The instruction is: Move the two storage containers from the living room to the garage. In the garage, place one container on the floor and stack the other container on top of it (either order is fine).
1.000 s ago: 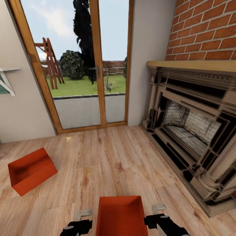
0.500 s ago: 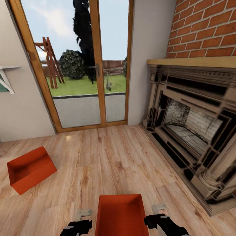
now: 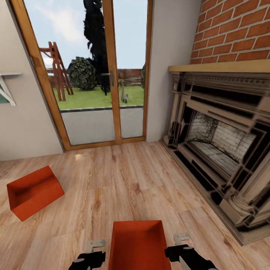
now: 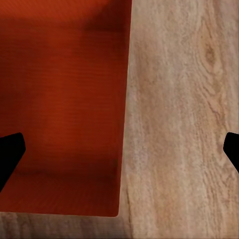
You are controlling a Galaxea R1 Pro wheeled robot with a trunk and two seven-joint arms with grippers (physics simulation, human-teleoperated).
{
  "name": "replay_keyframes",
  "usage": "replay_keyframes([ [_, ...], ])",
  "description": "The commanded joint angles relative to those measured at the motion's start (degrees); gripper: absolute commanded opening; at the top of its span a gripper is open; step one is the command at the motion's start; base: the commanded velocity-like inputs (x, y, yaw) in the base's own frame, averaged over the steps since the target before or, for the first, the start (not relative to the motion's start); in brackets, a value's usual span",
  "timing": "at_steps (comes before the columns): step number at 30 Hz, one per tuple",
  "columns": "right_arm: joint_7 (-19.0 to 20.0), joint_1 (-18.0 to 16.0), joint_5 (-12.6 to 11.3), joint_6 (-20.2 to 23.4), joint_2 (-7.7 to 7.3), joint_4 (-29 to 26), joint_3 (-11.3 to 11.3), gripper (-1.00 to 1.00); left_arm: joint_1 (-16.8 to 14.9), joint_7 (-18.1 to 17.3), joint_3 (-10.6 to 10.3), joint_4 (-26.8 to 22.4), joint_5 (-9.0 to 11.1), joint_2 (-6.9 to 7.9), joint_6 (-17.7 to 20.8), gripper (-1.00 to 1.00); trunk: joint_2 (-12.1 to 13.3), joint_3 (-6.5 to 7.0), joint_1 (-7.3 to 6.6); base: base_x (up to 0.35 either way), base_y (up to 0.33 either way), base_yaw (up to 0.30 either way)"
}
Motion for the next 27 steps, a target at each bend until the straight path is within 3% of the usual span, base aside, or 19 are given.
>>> replay_keyframes([
  [1,-0.2,0.0,0.1,0.4,-0.02,-0.1,0.5,1.0,0.0,0.0,0.2,-0.1,0.1,-0.09,0.4,1.0,-0.4,-0.24,0.22,0.0,0.0,0.0],
  [5,-0.2,0.0,0.1,0.5,-0.02,-0.1,0.5,1.0,0.0,0.0,0.1,-0.4,0.0,-0.16,0.5,1.0,-2.0,-0.96,1.1,0.0,0.0,0.0],
  [13,-0.2,-0.5,0.2,0.6,-0.02,-0.1,0.5,1.0,0.0,0.2,0.1,-4.0,-0.1,-0.53,0.7,1.0,-2.0,-0.96,1.1,0.0,0.0,0.0],
  [20,-0.5,-1.7,0.3,1.2,0.05,-0.1,0.5,1.0,-0.1,0.2,0.2,-4.7,-0.2,-0.57,0.9,1.0,-4.9,-2.21,2.64,0.0,0.0,0.0],
  [23,-0.6,-2.7,0.3,3.7,0.22,0.0,0.5,1.0,-0.3,0.1,0.2,-4.9,-0.2,-0.58,1.1,1.0,-6.1,-2.75,3.3,0.0,0.0,0.0],
  [27,-0.8,-3.5,0.3,5.8,0.65,0.0,0.5,1.0,-1.9,0.2,0.2,-5.1,-0.1,-0.58,6.0,1.0,-6.1,-2.75,3.3,0.0,0.0,0.0],
])
